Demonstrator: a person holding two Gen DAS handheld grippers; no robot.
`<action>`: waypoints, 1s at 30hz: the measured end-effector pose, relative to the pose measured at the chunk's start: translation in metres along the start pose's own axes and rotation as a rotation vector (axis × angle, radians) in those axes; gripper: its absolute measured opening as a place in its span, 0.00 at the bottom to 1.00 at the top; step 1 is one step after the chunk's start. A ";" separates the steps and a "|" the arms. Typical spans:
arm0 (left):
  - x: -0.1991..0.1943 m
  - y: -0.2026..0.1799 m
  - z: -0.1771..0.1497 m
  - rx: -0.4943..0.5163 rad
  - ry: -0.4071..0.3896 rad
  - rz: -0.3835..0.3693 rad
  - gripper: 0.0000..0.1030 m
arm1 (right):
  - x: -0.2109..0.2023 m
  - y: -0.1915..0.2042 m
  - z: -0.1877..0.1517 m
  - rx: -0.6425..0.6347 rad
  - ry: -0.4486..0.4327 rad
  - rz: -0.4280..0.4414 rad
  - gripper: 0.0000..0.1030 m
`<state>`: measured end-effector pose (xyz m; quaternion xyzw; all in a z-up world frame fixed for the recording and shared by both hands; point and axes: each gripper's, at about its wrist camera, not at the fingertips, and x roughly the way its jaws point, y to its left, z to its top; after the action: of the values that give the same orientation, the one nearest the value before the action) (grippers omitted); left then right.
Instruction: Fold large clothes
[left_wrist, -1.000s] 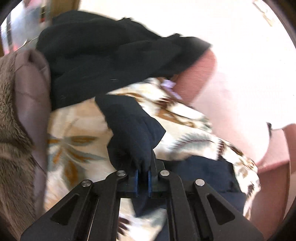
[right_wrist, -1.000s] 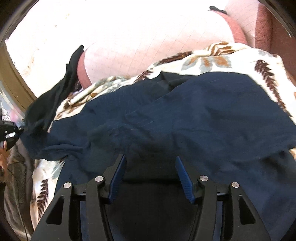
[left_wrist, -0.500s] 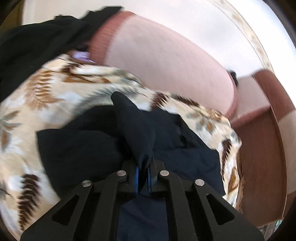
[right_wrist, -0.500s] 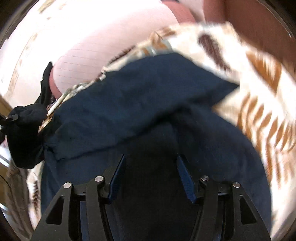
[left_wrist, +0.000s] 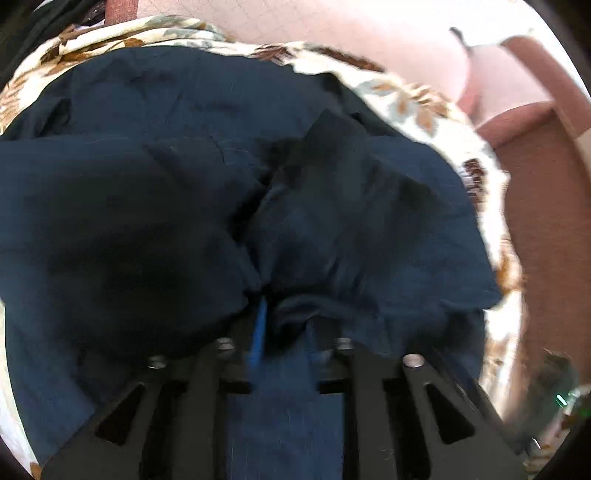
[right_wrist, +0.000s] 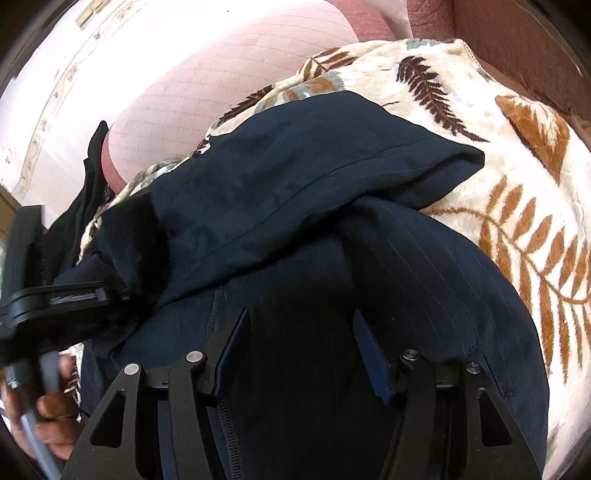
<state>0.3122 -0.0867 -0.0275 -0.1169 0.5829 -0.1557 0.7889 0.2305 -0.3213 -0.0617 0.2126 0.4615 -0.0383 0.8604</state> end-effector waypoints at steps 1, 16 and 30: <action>-0.015 0.008 -0.005 -0.017 -0.013 -0.048 0.40 | -0.002 0.001 0.001 -0.013 -0.004 0.000 0.58; -0.062 0.137 -0.031 -0.301 -0.183 -0.060 0.56 | 0.054 0.071 0.052 0.014 0.045 0.155 0.62; -0.053 0.153 -0.031 -0.365 -0.178 -0.083 0.56 | -0.017 0.037 0.076 0.059 -0.226 0.208 0.14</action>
<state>0.2846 0.0751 -0.0458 -0.2953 0.5241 -0.0688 0.7959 0.2896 -0.3205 0.0005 0.2790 0.3360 0.0139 0.8995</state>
